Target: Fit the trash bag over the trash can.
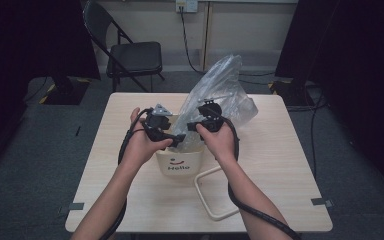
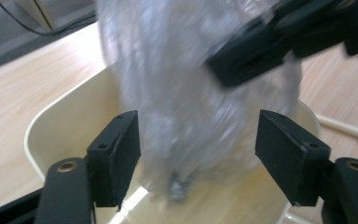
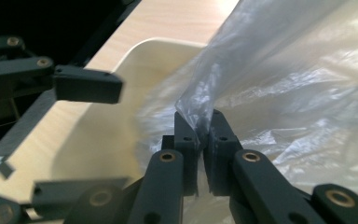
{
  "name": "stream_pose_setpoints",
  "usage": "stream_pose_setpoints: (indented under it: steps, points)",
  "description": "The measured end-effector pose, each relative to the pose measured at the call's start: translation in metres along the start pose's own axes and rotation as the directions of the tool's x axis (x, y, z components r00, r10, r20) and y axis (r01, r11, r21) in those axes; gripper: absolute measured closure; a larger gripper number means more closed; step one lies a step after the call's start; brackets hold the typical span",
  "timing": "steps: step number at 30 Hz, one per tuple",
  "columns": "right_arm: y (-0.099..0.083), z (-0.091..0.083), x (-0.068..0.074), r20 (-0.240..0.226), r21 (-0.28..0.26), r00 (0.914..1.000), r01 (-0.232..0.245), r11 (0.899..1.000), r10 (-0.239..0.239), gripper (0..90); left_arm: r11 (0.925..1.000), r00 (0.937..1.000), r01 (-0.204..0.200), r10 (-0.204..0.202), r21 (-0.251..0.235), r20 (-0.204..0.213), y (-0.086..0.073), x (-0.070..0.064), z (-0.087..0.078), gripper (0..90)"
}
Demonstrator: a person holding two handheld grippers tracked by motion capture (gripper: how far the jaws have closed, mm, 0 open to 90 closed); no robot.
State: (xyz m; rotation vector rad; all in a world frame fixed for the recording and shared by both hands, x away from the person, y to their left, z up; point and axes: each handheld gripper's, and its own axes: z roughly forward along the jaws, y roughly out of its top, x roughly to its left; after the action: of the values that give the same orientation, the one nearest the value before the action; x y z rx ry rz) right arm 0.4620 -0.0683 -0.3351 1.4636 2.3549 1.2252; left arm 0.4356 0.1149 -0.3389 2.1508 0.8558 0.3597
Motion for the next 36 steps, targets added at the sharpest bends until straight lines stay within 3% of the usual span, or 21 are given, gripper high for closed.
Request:
stream_pose_setpoints:
  steps: [1,2,3,5,7,8,9,10,14,16,18,22,29,30,31,32,33,34,36]
  points:
    - [-0.002,0.004,0.002,-0.021,0.009,0.9996,-0.017,1.0,0.017,84.8,0.9999,0.9999,0.0,0.0,0.013,0.016,0.0,0.0,0.004,41.4]
    - [-0.005,0.009,0.004,-0.058,0.016,0.9973,-0.045,0.999,0.046,84.9,0.9993,0.9989,-0.034,0.034,0.017,0.032,-0.001,-0.001,0.013,41.4]
    - [-0.005,0.009,0.004,-0.058,0.016,0.9973,-0.045,0.999,0.046,84.9,0.9993,0.9989,-0.034,0.034,0.017,0.032,-0.001,-0.001,0.013,46.8]
    - [-0.005,0.011,0.006,-0.078,0.022,0.9956,-0.049,0.999,0.051,84.3,0.9987,0.9977,-0.043,0.041,0.027,0.054,-0.002,-0.003,0.022,48.8]
    - [-0.005,0.01,0.006,-0.078,0.026,0.9959,-0.043,0.999,0.045,81.0,0.9965,0.9973,-0.043,0.039,0.071,0.062,-0.002,-0.005,0.028,63.4]
    - [-0.005,0.008,0.005,-0.076,0.022,0.9962,-0.04,0.999,0.041,77.8,0.9964,0.9972,-0.042,0.037,0.074,0.065,-0.002,-0.005,0.03,76.1]
    - [-0.005,0.006,0.003,-0.071,0.018,0.9966,-0.041,0.999,0.042,73.0,0.9963,0.9967,-0.021,0.014,0.084,0.079,-0.002,-0.005,0.031,76.1]
    - [-0.004,0.003,0.001,-0.059,0.004,0.9973,-0.045,0.999,0.045,64.7,0.9955,0.9966,-0.004,-0.004,0.094,0.082,-0.002,-0.004,0.032,83.4]
    - [-0.002,-0.015,-0.011,0.003,-0.108,0.9986,-0.051,0.993,0.052,37.3,0.9887,0.9978,0.028,-0.036,0.147,0.055,-0.004,-0.003,0.034,89.2]
    - [-0.001,-0.026,-0.021,0.038,-0.156,0.996,-0.073,0.985,0.08,35.2,0.982,0.9978,0.057,-0.062,0.18,0.025,-0.006,-0.001,0.031,89.4]
    - [-0.001,-0.037,-0.037,0.082,-0.204,0.9875,-0.115,0.972,0.134,31.0,0.9778,0.997,0.067,-0.073,0.198,0.025,-0.008,0.001,0.028,89.3]
    - [-0.004,-0.034,-0.045,0.055,-0.175,0.9835,-0.161,0.971,0.173,31.6,0.9753,0.9983,0.05,-0.055,0.215,0.017,-0.007,-0.001,0.02,89.3]
    - [-0.01,-0.006,-0.03,0.065,-0.088,0.991,-0.112,0.99,0.117,43.7,0.9761,0.997,0.042,-0.055,0.213,0.055,-0.01,-0.002,0.012,89.4]
    - [-0.01,0.0,-0.026,0.105,-0.067,0.9929,-0.049,0.997,0.056,55.3,0.9781,0.996,0.044,-0.059,0.204,0.067,-0.011,-0.002,0.01,89.4]
    - [-0.01,0.0,-0.026,0.105,-0.067,0.9929,-0.049,0.997,0.056,55.3,0.9786,0.9955,0.044,-0.06,0.201,0.074,-0.012,-0.002,0.008,89.4]
    - [-0.009,0.001,-0.025,0.129,-0.061,0.9914,-0.015,0.998,0.022,62.4,0.9794,0.9957,0.047,-0.062,0.196,0.068,-0.013,-0.003,0.006,89.5]
    - [-0.008,0.001,-0.025,0.135,-0.056,0.9907,-0.01,0.998,0.018,67.4,0.9815,0.9953,0.046,-0.061,0.186,0.076,-0.013,-0.002,0.005,89.5]
    - [-0.006,0.0,-0.029,0.11,-0.049,0.9929,-0.039,0.998,0.044,78.4,0.9821,0.9942,0.049,-0.066,0.182,0.085,-0.014,-0.002,0.003,89.3]
    - [-0.005,-0.001,-0.03,0.1,-0.047,0.9941,-0.039,0.998,0.043,81.0,0.9863,0.9941,0.048,-0.063,0.158,0.089,-0.014,-0.001,0.0,89.1]
